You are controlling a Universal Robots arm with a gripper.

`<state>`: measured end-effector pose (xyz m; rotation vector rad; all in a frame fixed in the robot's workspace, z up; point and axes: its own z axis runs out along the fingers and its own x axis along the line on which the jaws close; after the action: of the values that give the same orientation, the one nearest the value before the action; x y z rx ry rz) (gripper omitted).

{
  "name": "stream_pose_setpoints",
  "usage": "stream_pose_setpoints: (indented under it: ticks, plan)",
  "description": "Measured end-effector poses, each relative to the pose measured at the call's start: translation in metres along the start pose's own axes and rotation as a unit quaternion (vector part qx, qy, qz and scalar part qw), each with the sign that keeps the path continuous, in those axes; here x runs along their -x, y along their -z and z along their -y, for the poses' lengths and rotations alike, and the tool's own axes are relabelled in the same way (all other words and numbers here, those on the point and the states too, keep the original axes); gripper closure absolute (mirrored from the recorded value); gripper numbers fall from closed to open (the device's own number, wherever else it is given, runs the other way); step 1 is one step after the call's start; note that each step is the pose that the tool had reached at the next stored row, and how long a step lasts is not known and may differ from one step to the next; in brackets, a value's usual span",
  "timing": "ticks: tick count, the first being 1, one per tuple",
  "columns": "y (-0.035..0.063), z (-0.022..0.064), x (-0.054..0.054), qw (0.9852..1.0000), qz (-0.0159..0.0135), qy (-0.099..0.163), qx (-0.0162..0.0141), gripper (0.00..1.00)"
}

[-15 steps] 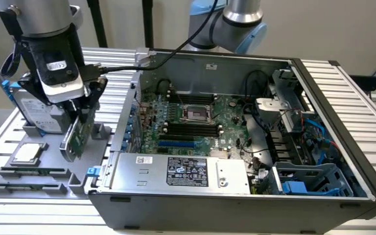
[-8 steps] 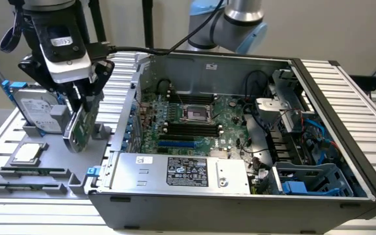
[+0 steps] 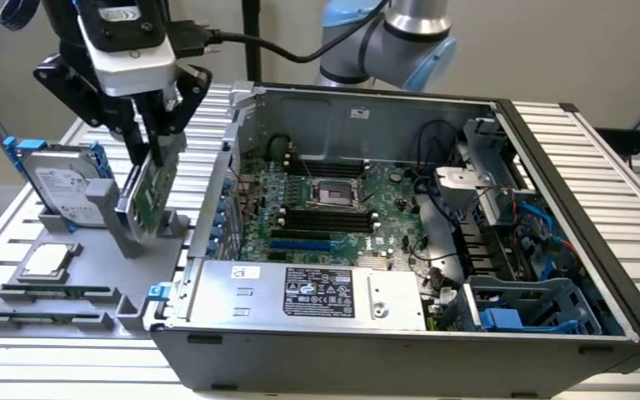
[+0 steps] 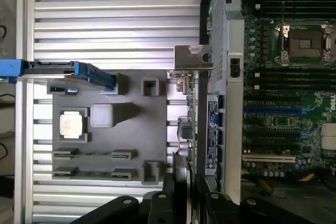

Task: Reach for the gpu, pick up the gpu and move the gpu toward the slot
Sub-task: 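Pick up the gpu and move the gpu toward the slot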

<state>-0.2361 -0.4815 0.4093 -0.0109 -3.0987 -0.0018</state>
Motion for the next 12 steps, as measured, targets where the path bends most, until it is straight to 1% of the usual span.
stream_pose_setpoints:
  ticks: [4, 7, 9, 12]
  plan:
    - [0.0187, 0.0006, 0.016, 1.0, -0.0024, 0.0, 0.0002, 0.74]
    - [0.0302, 0.0008, 0.029, 1.0, -0.0044, 0.0, 0.0015, 0.74]
    - [0.0324, 0.001, 0.038, 1.0, -0.0049, 0.0, 0.0035, 0.74]
    - [0.0332, 0.001, 0.052, 1.0, -0.0055, 0.0, 0.0051, 0.74]
